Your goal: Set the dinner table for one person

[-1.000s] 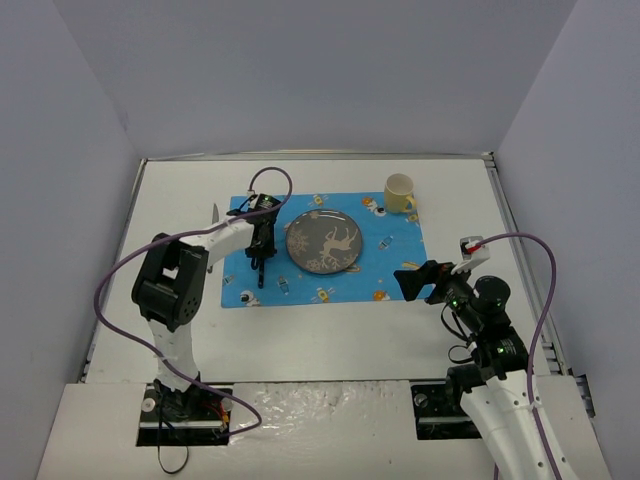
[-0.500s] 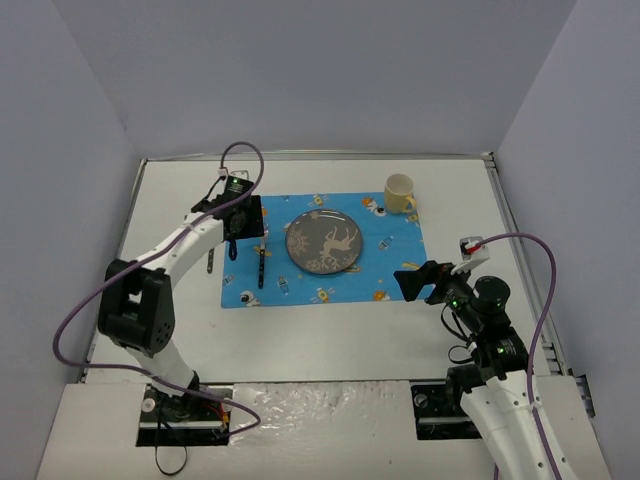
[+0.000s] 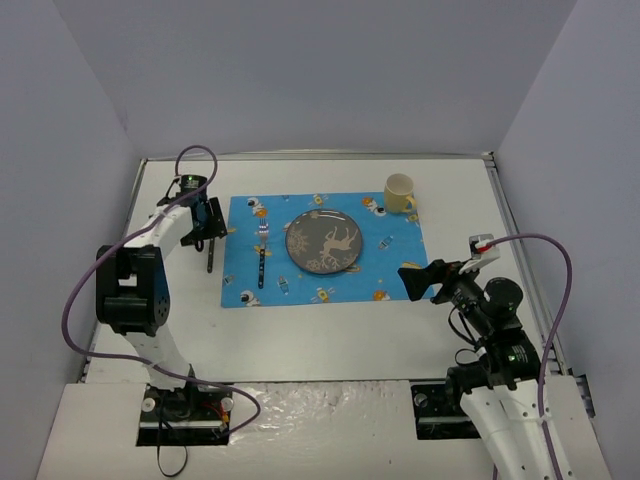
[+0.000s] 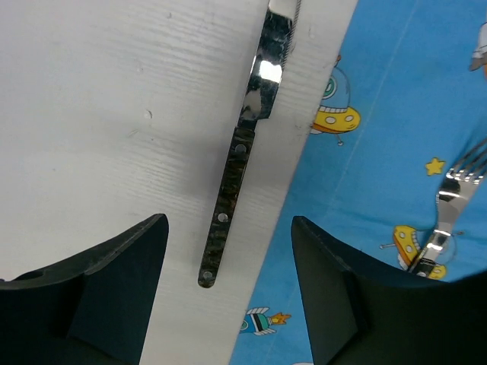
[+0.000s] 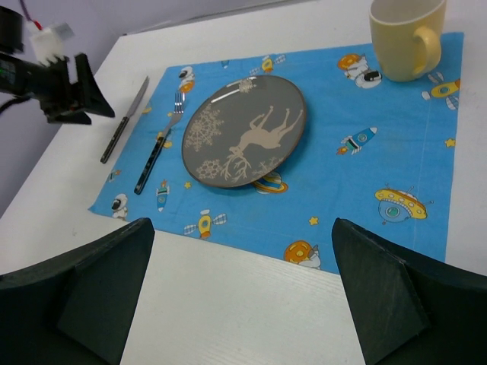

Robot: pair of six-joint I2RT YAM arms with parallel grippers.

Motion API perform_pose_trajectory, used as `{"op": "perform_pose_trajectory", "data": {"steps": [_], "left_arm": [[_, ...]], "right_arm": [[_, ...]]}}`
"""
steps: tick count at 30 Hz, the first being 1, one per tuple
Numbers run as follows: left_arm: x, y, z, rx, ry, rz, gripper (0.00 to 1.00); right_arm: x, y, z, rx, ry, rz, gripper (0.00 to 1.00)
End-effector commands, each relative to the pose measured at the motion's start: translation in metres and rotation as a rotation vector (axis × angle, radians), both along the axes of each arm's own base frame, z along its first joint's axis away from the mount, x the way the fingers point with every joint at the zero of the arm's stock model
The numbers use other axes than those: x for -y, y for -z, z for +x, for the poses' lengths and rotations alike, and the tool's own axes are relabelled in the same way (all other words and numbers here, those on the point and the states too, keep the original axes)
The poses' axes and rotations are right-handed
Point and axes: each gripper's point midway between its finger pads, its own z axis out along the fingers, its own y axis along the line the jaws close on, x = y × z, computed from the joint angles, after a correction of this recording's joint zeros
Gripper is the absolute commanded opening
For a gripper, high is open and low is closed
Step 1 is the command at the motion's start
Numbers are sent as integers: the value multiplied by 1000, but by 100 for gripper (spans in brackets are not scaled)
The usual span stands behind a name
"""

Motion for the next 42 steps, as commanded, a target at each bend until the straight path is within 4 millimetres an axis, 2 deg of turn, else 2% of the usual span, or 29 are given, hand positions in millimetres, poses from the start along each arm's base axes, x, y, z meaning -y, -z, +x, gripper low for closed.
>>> {"op": "perform_pose_trajectory", "data": {"steps": [1,7,13,21,26,29,33,34,35,36,39,42], "left_arm": [[-1,-11,20,33,28,-15,61],[-3,10,25,0,28,-11,53],[-6,22,26,-26,39,-11,39],[-11,38,24,-64,51,9,26],[-11,41,25,-78,75,13,7],[-8,30,26,-58,88,11,0],[14,-26,25,45,100,-9,0],[19,-32,24,54,92,-20,0],[38,-55,16,83,95,-40,0],[52,-67,11,102,103,-41,0],[93,-97,-8,147,124,-41,0],[156,-121,-32,182,158,-97,0]], "right_arm": [[2,-49,-6,128,-6,-12,100],[10,-58,-15,158,25,-45,100],[12,-62,-20,172,31,-42,100],[13,-68,-23,179,32,-47,100],[13,-70,-24,184,33,-48,100],[15,-73,-25,190,40,-49,100],[25,-76,-23,175,98,-60,100],[28,-79,-22,179,116,-63,100],[30,-80,-22,170,130,-72,100],[32,-83,-22,172,137,-76,100],[34,-95,-24,190,147,-80,100],[35,-102,-26,200,149,-81,100]]}}
